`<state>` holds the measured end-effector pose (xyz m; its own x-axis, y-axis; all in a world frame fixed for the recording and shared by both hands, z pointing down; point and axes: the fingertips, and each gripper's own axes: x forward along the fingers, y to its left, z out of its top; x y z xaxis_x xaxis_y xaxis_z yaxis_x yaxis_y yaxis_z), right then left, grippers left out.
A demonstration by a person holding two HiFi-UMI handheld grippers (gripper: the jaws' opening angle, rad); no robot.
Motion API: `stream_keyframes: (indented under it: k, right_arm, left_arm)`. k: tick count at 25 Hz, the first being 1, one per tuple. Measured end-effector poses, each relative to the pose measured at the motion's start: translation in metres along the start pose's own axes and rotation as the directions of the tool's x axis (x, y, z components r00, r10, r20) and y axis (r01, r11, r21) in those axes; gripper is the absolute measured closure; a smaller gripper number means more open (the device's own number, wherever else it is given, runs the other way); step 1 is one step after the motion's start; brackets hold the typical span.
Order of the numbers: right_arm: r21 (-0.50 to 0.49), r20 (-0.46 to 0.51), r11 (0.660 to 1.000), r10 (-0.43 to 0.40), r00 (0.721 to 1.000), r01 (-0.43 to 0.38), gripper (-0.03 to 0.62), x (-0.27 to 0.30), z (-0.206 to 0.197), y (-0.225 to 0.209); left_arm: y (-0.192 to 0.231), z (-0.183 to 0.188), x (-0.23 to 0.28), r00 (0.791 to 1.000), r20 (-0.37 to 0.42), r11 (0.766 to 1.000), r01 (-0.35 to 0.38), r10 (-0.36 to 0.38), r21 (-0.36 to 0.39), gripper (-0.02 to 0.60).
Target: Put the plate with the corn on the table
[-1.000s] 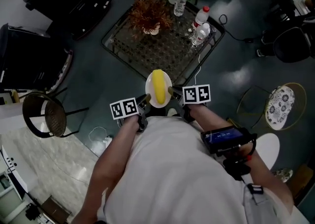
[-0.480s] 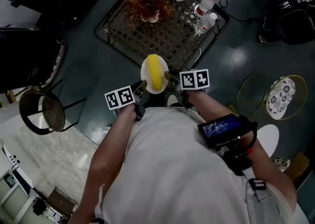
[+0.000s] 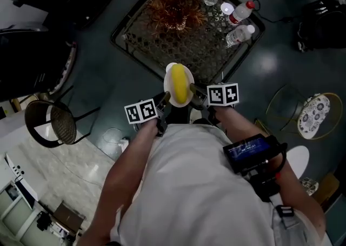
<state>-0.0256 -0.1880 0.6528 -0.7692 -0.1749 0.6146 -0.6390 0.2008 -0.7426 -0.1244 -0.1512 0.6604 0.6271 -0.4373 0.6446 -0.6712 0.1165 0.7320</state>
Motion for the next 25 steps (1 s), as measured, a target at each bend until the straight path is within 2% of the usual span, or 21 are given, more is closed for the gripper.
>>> stream_keyframes:
  k: [25]
  right_arm:
    - [0.044, -0.017, 0.998, -0.049, 0.999, 0.049, 0.548, 0.051, 0.029, -0.042]
  left_arm:
    - [0.039, 0.040, 0.044, 0.997, -0.065, 0.999, -0.041, 0.043, 0.029, 0.545]
